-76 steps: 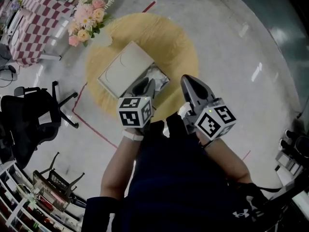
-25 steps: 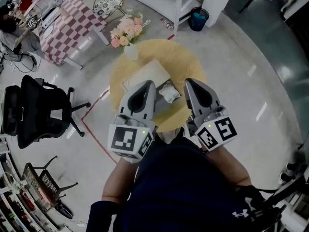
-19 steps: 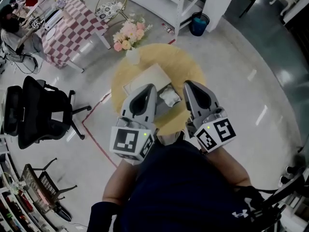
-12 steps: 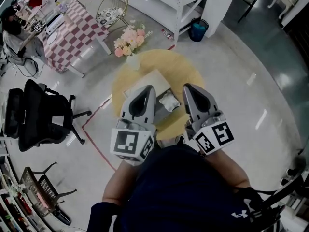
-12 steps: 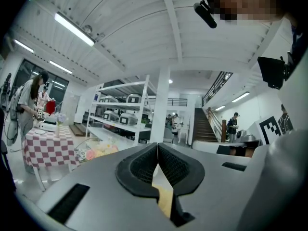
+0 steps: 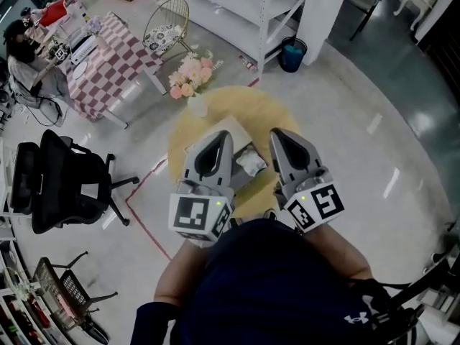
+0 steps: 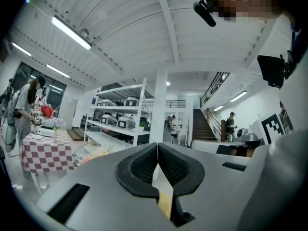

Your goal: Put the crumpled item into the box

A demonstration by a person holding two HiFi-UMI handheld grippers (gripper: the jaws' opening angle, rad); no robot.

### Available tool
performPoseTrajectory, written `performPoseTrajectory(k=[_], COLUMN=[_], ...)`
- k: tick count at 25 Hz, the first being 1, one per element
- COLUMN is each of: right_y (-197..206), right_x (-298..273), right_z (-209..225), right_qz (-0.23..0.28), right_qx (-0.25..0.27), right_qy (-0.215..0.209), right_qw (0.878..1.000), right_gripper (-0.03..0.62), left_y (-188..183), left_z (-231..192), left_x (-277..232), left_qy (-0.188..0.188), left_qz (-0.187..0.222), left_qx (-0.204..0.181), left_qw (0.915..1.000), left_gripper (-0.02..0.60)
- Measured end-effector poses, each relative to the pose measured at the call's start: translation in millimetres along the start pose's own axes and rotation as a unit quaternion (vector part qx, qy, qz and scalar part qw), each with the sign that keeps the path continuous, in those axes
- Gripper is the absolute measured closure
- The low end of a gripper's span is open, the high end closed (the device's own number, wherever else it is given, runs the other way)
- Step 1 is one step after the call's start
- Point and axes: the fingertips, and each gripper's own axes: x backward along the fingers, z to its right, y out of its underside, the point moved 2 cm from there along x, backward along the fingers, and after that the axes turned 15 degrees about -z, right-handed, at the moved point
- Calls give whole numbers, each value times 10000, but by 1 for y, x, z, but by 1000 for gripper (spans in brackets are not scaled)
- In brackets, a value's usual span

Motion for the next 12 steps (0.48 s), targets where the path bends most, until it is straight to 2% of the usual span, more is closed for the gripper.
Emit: performPoseTrajectory(k=[12], right_y=[-21], right_x=[-3], right_z=[0], right_qz=[223], right_qx=[219], right_qy=[-83], right_qw=[9995], right_gripper=[589], left_y=[-16], left_z=[1], left_x=[-6], left_qy=[-59], left_qz=[100], left_qx=[-165], left_qw=[9998], left_gripper=[563])
